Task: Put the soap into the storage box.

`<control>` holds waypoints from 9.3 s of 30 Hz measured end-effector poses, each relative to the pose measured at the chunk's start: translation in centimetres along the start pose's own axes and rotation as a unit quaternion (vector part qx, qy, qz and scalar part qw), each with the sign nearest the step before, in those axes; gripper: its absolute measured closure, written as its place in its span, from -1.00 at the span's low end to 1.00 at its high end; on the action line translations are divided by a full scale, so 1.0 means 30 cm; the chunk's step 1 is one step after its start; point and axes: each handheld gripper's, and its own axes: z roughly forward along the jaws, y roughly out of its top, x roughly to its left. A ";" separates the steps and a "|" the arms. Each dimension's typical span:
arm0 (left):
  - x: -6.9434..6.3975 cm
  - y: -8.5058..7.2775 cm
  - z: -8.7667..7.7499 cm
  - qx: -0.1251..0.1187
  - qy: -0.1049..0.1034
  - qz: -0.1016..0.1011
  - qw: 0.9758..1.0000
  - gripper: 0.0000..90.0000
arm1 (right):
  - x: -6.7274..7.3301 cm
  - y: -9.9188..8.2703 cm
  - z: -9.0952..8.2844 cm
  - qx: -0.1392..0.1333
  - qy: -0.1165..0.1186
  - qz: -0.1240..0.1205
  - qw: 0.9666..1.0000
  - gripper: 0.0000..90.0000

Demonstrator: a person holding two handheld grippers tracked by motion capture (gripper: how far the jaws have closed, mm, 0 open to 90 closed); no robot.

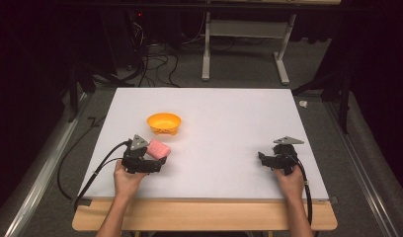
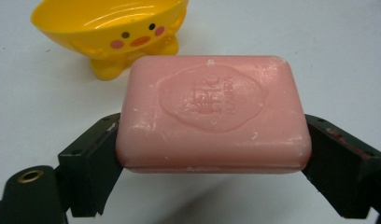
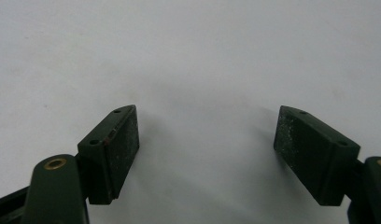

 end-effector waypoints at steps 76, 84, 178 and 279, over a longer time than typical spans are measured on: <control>0.074 0.295 0.068 0.019 0.061 -0.092 0.994 -0.69 | 0.000 0.000 0.000 0.000 0.000 0.001 1.000 -0.49; 0.082 0.322 0.104 0.029 0.070 -0.092 0.993 -0.69 | 0.000 0.000 0.000 0.000 0.000 0.000 1.000 -0.49; 0.111 0.331 0.078 -0.014 0.086 -0.096 0.992 -0.76 | 0.000 0.000 0.000 0.000 0.000 0.001 1.000 -0.49; 0.093 -0.013 -0.111 -0.025 0.075 -0.140 0.987 -0.67 | 0.001 0.000 0.000 0.001 0.000 0.000 1.000 -0.49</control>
